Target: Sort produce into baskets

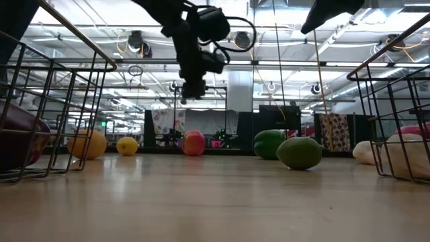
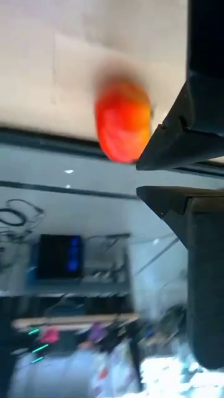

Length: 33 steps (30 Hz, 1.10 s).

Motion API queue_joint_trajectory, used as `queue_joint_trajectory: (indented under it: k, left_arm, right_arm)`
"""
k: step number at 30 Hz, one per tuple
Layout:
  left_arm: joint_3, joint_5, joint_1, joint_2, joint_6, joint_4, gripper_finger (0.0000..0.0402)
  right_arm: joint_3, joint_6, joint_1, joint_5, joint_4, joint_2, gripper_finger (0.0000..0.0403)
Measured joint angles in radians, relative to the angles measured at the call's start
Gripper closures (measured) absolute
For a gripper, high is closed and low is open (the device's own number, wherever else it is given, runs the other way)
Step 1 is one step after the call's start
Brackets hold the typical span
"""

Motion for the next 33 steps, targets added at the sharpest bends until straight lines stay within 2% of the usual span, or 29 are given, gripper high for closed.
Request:
queue_joint_trajectory:
  k: [3, 7, 11, 13, 15, 18, 20, 22, 27, 33]
  left_arm:
    - [0.068, 0.105, 0.038, -0.015, -0.132, -0.151, 0.0341]
    - [0.068, 0.243, 0.039, -0.099, -0.277, -0.260, 0.0341]
    - [0.013, 0.264, 0.003, -0.233, -0.417, -0.312, 0.0341]
    - [-0.022, 0.265, -0.042, -0.304, -0.470, -0.322, 0.0341]
    - [-0.054, 0.263, -0.091, -0.367, -0.516, -0.317, 0.0341]
    - [-0.109, 0.216, -0.173, -0.448, -0.589, -0.319, 0.0341]
    - [-0.153, 0.174, -0.237, -0.492, -0.643, -0.319, 0.0341]
    - [-0.208, 0.153, -0.296, -0.527, -0.691, -0.322, 0.0341]
    - [-0.328, 0.112, -0.423, -0.580, -0.837, -0.324, 0.0341]
    - [-0.411, 0.056, -0.530, -0.584, -0.926, -0.318, 0.0341]
  right_arm:
    - [0.000, 0.007, -0.002, 0.010, 0.018, 0.000, 0.0300]
    - [-0.024, 0.018, -0.018, 0.070, 0.068, -0.001, 0.0300]
    - [-0.066, -0.020, -0.087, 0.098, 0.225, -0.007, 0.0308]
    - [-0.087, -0.105, -0.148, 0.095, 0.367, -0.007, 0.0320]
    - [-0.109, -0.257, -0.217, 0.059, 0.532, -0.006, 0.0337]
    - [-0.137, -0.527, -0.344, -0.098, 0.860, -0.006, 0.0371]
    - [-0.144, -0.677, -0.433, -0.278, 1.049, -0.002, 0.0392]
    - [-0.144, -0.756, -0.520, -0.442, 1.198, 0.006, 0.0398]
    - [-0.143, -0.754, -0.731, -0.762, 1.378, 0.046, 0.0400]
    - [-0.119, -0.665, -0.903, -0.956, 1.421, 0.173, 0.0402]
